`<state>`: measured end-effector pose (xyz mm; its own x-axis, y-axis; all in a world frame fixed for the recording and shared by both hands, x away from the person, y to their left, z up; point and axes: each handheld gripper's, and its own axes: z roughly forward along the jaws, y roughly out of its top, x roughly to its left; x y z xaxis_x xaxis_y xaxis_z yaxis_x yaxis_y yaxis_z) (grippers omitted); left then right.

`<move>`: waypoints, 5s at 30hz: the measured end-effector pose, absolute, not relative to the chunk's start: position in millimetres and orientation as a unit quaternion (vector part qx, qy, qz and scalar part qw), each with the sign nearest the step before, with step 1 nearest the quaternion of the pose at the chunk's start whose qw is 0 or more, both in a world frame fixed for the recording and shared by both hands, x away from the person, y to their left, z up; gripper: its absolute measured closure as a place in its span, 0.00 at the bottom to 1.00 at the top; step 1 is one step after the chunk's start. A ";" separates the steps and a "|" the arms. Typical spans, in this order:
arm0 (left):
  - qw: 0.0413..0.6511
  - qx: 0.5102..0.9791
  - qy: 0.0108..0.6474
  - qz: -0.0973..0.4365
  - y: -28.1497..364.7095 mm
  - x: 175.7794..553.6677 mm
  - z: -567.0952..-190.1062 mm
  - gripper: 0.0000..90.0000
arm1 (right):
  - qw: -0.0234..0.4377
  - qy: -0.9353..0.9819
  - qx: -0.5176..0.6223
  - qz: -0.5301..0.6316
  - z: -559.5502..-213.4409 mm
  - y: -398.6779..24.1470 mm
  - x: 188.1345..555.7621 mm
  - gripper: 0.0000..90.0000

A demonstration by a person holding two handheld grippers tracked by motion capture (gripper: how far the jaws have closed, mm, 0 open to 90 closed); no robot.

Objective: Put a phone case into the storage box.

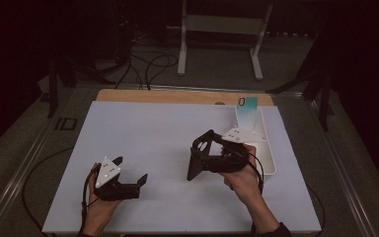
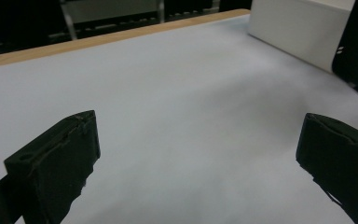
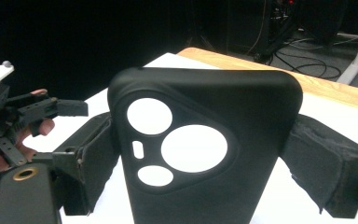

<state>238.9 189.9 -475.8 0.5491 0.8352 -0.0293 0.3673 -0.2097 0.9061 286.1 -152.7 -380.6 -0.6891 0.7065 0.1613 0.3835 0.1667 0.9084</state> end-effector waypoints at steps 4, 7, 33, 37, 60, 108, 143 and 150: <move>0.475 0.733 0.414 0.257 199.6 234.2 -477.5 0.00 | 0.152 0.750 0.362 0.532 -379.6 -153.3 286.4 0.16; 0.473 0.727 0.422 0.264 207.1 230.0 -479.5 0.00 | 0.154 0.750 0.363 0.531 -379.2 -153.8 287.3 0.16; 0.466 0.732 0.417 0.269 217.4 226.7 -486.2 0.00 | 0.180 0.736 0.381 0.529 -354.2 -172.0 316.1 0.16; 0.473 0.727 0.418 0.270 218.3 226.0 -484.2 0.00 | 0.187 0.736 0.383 0.525 -351.8 -173.9 320.3 0.16; 0.466 0.730 0.420 0.270 216.6 226.3 -485.0 0.00 | 0.225 0.709 0.422 0.518 -328.4 -205.6 355.2 0.16; 0.464 0.732 0.422 0.266 214.9 227.7 -486.7 0.00 | 0.326 0.654 0.531 0.429 -342.7 -260.8 420.7 0.16; 0.466 0.733 0.420 0.264 214.8 227.0 -486.9 0.00 | 0.322 0.651 0.590 0.353 -402.5 -265.3 454.2 0.15; 0.467 0.732 0.421 0.264 215.9 226.8 -486.6 0.00 | 0.322 0.658 0.592 0.337 -414.8 -262.3 459.2 0.15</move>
<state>226.8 215.9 -486.6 0.5067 0.8621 -0.0066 0.3696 -0.2102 0.9051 459.2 -262.3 -414.8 -0.0918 0.9955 -0.0244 0.5614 0.0720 0.8244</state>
